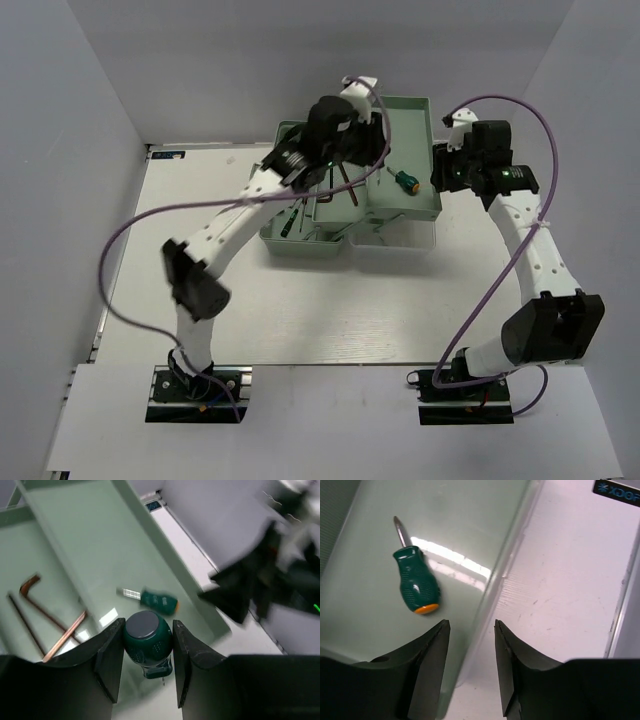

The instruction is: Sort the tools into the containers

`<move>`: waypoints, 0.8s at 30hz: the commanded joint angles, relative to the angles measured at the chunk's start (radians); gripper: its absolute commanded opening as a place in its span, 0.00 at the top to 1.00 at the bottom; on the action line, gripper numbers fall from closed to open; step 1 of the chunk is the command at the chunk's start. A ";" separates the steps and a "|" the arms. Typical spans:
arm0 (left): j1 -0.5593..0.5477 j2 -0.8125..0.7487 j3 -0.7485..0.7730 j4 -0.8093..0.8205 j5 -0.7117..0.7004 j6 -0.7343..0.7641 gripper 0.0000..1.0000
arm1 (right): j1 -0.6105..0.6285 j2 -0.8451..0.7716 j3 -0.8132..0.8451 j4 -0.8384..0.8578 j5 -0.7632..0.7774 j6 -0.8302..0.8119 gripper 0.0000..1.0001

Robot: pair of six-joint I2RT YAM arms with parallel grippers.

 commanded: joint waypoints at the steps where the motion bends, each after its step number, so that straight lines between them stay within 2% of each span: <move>1: 0.026 0.244 0.288 -0.073 0.091 0.021 0.88 | -0.028 -0.078 -0.022 0.057 0.010 0.054 0.53; 3: 0.036 0.321 0.405 -0.099 0.131 0.010 0.88 | -0.037 -0.089 -0.042 0.061 0.010 0.058 0.54; 7: 0.056 0.339 0.321 -0.030 0.175 -0.001 0.82 | -0.068 -0.120 -0.088 0.070 -0.001 0.066 0.54; 8: 0.065 0.338 0.306 -0.030 0.184 -0.001 0.71 | -0.071 -0.124 -0.093 0.070 -0.004 0.071 0.54; 11: 0.065 0.338 0.288 -0.030 0.205 -0.010 0.49 | -0.088 -0.124 -0.113 0.064 -0.016 0.091 0.51; 12: 0.075 0.338 0.287 -0.030 0.214 -0.010 0.33 | -0.091 -0.115 -0.111 0.062 -0.019 0.092 0.49; 15: 0.075 0.329 0.298 -0.019 0.225 -0.010 0.19 | -0.106 -0.097 -0.108 0.056 -0.034 0.104 0.48; 18: 0.075 0.320 0.332 -0.019 0.236 -0.010 0.12 | -0.117 -0.077 -0.108 0.042 -0.053 0.109 0.48; 21: 0.084 0.259 0.346 -0.010 0.236 -0.010 0.11 | -0.129 -0.048 -0.113 0.022 -0.083 0.117 0.48; 24: 0.094 0.173 0.251 -0.010 0.161 -0.010 0.11 | -0.126 -0.032 -0.124 0.010 -0.117 0.117 0.48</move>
